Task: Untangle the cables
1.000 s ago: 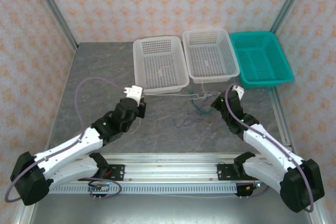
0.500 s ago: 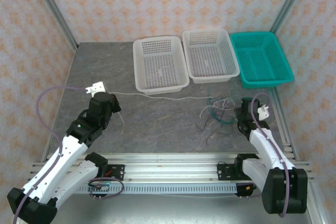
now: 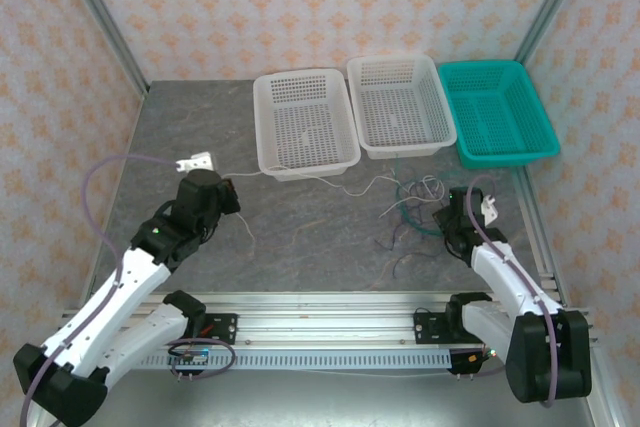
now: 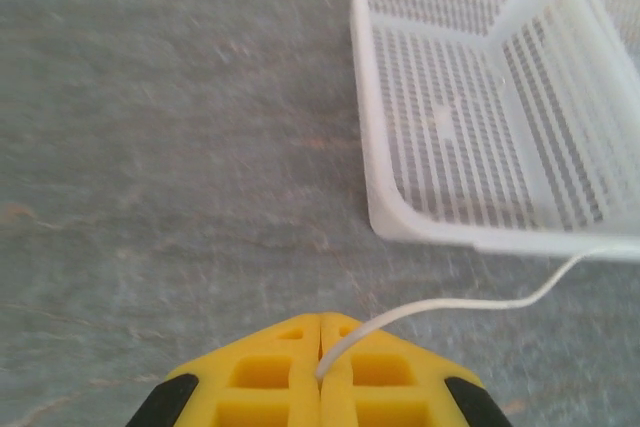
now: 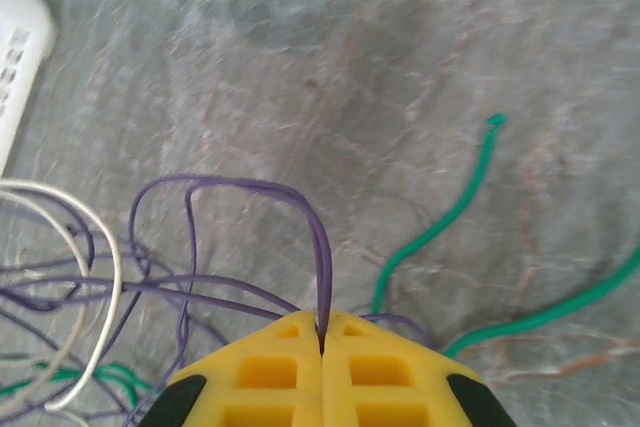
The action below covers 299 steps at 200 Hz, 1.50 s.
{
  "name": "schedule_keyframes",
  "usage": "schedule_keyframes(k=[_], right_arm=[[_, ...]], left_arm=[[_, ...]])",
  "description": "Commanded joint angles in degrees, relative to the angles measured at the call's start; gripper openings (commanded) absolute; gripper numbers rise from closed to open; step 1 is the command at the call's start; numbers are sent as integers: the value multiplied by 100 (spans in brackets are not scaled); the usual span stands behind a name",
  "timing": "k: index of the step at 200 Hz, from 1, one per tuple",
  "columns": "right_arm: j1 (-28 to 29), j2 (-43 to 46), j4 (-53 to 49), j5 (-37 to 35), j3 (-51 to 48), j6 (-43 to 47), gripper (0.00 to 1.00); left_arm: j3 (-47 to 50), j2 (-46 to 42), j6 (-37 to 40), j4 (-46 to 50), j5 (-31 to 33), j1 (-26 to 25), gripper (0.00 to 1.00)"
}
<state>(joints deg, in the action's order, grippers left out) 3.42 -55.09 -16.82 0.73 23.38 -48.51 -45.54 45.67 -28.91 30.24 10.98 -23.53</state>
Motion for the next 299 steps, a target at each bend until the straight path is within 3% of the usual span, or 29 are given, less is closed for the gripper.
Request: schedule_keyframes(k=[1, 54, 80, 115, 128, 154, 173, 204, 238, 266, 299], right_arm=[[-116, 221, -632, -730, 193, -271, 0], [-204, 236, -1087, -1135, 314, -859, 0], [-224, 296, -1047, -1022, 325, -800, 0], [-406, 229, -1741, -1481, 542, -1053, 0], [-460, 201, -1781, -1494, 554, -1030, 0], [-473, 252, -1627, -1371, 516, -1016, 0], [-466, 329, -873, -741, 364, -641, 0], [-473, 371, -426, -10, 393, -184, 0], [-471, 636, -45, 725, 298, 26, 0], [-469, 831, 63, 806, 178, -1, 0], [-467, 902, 53, 864, 108, -32, 0]], left_arm=[[-748, -253, -141, 800, 821, 291, 0], [-2000, -72, -413, 1053, 405, 384, 0], [-2214, 76, -528, 461, -236, 385, 0], [-3384, 605, -234, 924, 384, 446, 0], [-3772, 787, -203, 1009, 336, 630, 0], [-4518, 1431, -296, 819, -549, 1062, 0], [-5093, 2078, -271, 305, -1700, 1068, 0], [-6196, 3087, -206, 35, -2411, 1056, 0], [-7192, 3845, 400, 131, -1992, 1045, 0], [-7432, 4247, 644, -112, -1606, 1056, 0], [-7699, 4805, 640, -298, -1683, 1057, 0]])
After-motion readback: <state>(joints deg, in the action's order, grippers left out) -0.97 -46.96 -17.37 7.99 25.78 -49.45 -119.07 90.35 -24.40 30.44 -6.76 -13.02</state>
